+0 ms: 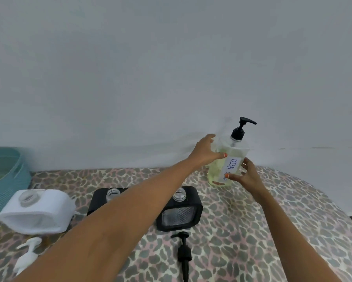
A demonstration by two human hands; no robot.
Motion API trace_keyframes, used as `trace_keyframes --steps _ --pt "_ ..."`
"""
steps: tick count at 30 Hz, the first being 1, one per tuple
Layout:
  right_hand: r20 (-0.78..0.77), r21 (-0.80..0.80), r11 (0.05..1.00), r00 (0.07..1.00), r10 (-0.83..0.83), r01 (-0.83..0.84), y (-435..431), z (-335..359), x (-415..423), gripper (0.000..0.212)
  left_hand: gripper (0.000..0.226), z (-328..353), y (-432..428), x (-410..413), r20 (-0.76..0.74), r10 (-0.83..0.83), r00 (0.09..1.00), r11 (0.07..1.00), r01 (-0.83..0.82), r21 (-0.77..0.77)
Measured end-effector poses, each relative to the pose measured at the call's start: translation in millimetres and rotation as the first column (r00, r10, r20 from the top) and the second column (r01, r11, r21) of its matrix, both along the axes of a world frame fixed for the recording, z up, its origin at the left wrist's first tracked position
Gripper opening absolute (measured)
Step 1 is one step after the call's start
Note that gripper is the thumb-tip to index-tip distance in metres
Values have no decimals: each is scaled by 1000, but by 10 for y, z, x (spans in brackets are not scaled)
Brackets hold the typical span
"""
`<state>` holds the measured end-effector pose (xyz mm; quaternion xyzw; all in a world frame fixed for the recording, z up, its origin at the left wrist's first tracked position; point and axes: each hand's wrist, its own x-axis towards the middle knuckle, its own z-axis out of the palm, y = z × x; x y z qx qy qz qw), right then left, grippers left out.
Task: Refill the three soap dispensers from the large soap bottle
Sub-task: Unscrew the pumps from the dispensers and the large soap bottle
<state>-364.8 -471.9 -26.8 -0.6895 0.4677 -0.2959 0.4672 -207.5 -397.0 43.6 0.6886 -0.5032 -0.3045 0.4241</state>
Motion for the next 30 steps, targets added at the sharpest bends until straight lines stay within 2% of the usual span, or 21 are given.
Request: trace_keyframes --steps 3,6,10,17,24,30 --pt "73 50 996 995 64 -67 -79 -42 66 72 80 10 -193 -30 -94 -28 995 1000 27 -7" --pt "130 59 987 981 144 -153 -125 -54 116 59 77 -21 -288 -57 -112 -57 992 998 56 -8" --pt "164 31 996 983 81 -87 -119 -36 143 47 72 -31 -300 -60 -86 -26 996 999 23 -34" --pt "231 5 999 972 -36 35 146 71 66 46 74 176 -47 -173 52 -100 994 994 102 -47" --pt "219 -134 991 976 2 28 676 822 -76 43 73 801 511 -210 -21 -111 994 984 107 -142" --pt "248 -199 980 967 57 -7 1342 1369 -99 48 73 1332 1270 -218 -32 -89 995 968 79 -236"
